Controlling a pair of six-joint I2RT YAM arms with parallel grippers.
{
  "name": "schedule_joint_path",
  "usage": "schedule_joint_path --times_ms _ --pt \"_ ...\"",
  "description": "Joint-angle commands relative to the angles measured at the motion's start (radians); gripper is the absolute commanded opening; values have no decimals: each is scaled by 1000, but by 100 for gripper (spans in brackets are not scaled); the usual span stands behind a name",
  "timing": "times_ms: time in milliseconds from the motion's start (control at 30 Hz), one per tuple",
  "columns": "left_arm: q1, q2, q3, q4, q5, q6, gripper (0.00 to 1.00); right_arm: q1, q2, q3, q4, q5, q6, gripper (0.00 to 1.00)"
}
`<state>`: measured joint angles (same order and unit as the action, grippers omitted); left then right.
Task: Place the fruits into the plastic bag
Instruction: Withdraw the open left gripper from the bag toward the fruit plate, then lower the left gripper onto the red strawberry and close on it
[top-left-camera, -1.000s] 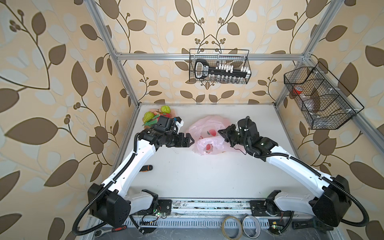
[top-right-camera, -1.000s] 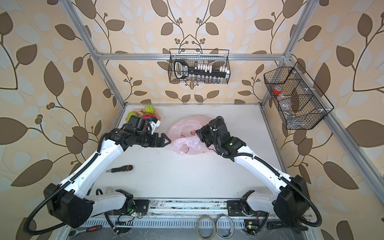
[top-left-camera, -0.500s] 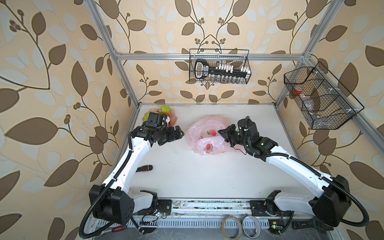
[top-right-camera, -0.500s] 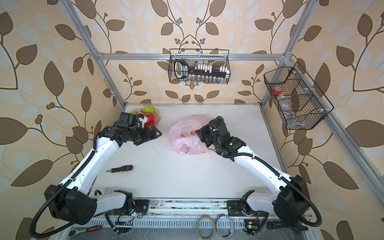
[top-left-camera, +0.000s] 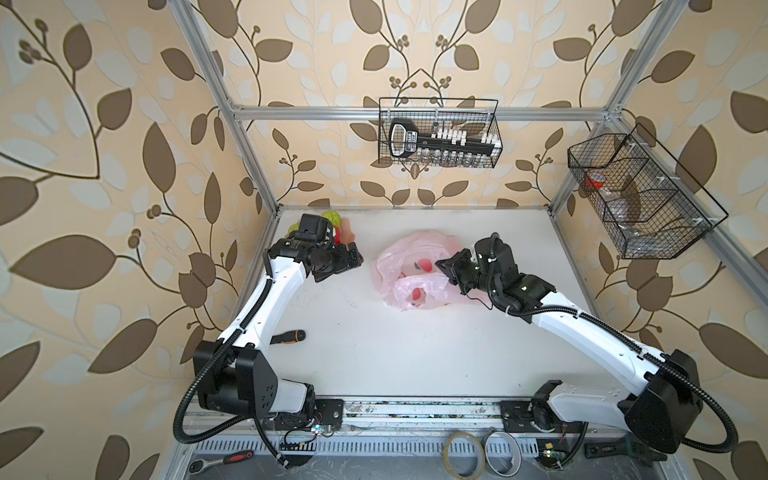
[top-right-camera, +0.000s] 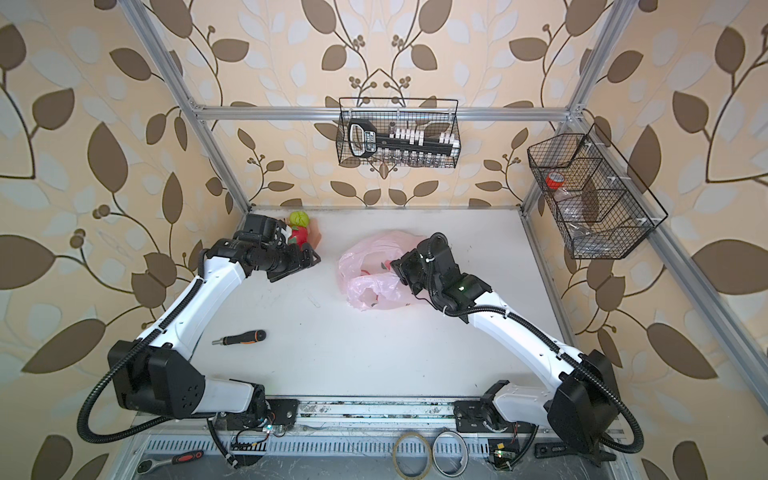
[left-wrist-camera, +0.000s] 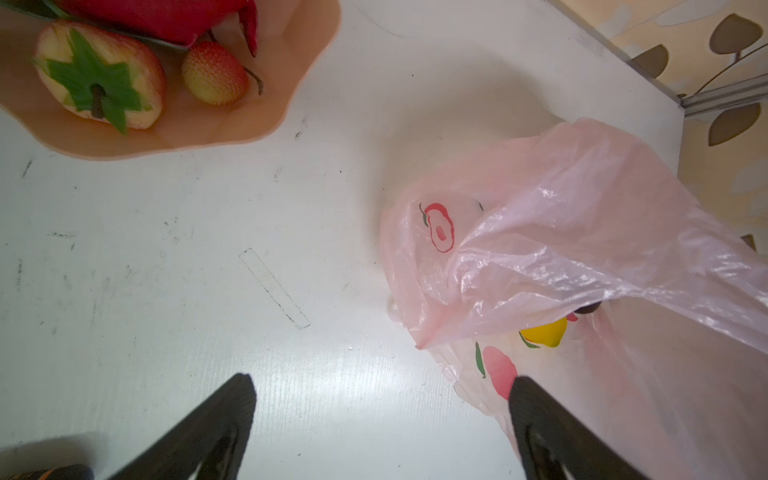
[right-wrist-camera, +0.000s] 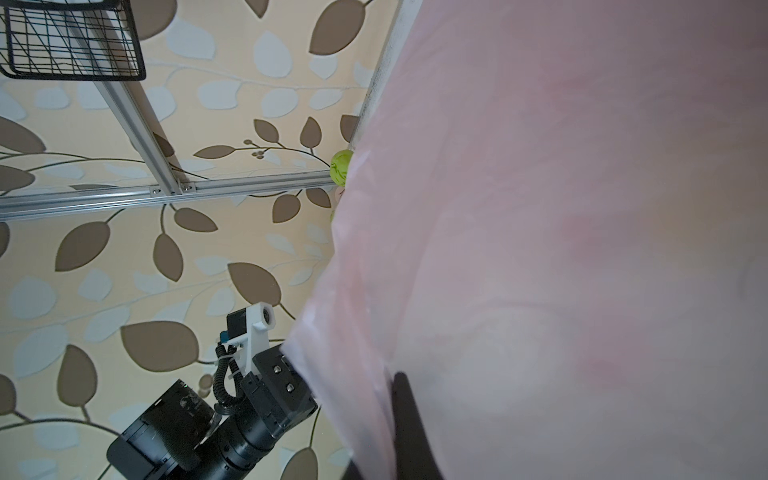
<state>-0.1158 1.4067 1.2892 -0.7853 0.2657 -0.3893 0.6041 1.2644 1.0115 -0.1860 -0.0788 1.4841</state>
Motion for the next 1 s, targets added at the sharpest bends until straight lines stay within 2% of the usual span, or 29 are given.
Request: schedule_joint_path --times_ms 0,533,967 --pt "18 43 74 -7 -46 28 97 6 -12 3 -8 2 19 0" --pt "68 293 281 -49 -229 134 98 7 -39 -14 -15 10 19 0" --pt "144 385 282 -26 -294 189 93 6 -38 -15 -12 9 21 0"
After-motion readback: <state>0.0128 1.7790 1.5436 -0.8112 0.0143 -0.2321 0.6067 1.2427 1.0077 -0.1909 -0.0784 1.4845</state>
